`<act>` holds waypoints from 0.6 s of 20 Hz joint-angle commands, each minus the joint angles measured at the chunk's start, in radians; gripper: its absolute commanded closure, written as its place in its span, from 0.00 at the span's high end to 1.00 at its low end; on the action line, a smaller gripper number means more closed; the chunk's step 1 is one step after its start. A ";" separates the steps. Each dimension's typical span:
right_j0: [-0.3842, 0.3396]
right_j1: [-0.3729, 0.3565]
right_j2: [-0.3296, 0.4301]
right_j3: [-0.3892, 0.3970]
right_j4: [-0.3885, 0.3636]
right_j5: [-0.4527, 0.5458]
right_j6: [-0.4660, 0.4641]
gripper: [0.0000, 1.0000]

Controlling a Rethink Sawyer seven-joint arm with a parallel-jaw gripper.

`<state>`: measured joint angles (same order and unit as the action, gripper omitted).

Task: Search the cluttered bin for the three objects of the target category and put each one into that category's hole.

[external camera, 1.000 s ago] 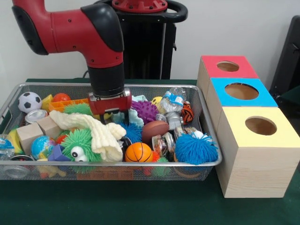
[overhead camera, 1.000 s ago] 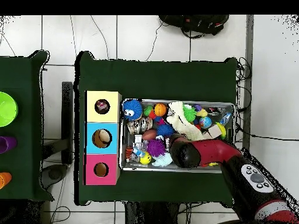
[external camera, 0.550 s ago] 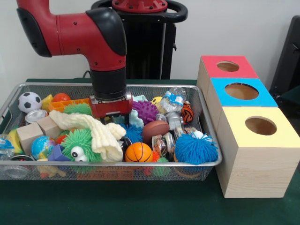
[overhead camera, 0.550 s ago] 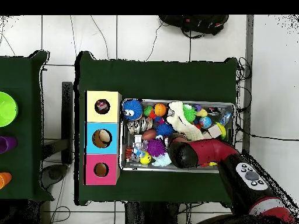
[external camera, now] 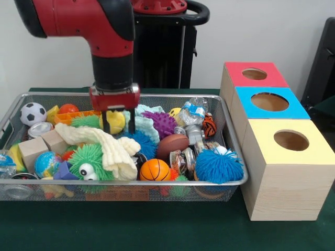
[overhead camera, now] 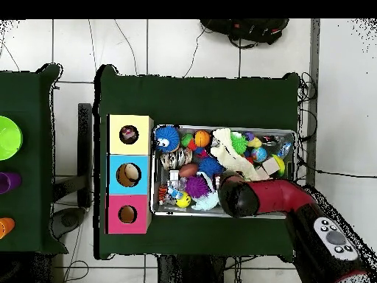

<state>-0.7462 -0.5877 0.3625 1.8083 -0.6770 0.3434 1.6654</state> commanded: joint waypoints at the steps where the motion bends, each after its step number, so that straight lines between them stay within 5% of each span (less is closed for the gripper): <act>1: -0.067 -0.257 0.078 0.086 0.103 0.298 -0.190 1.00; 6: -0.086 -0.266 0.095 0.099 0.080 0.300 -0.179 1.00; 12: -0.045 -0.134 0.058 0.049 -0.021 0.171 -0.075 1.00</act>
<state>-0.8154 -0.7994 0.3730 1.8374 -0.6159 0.5559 1.6654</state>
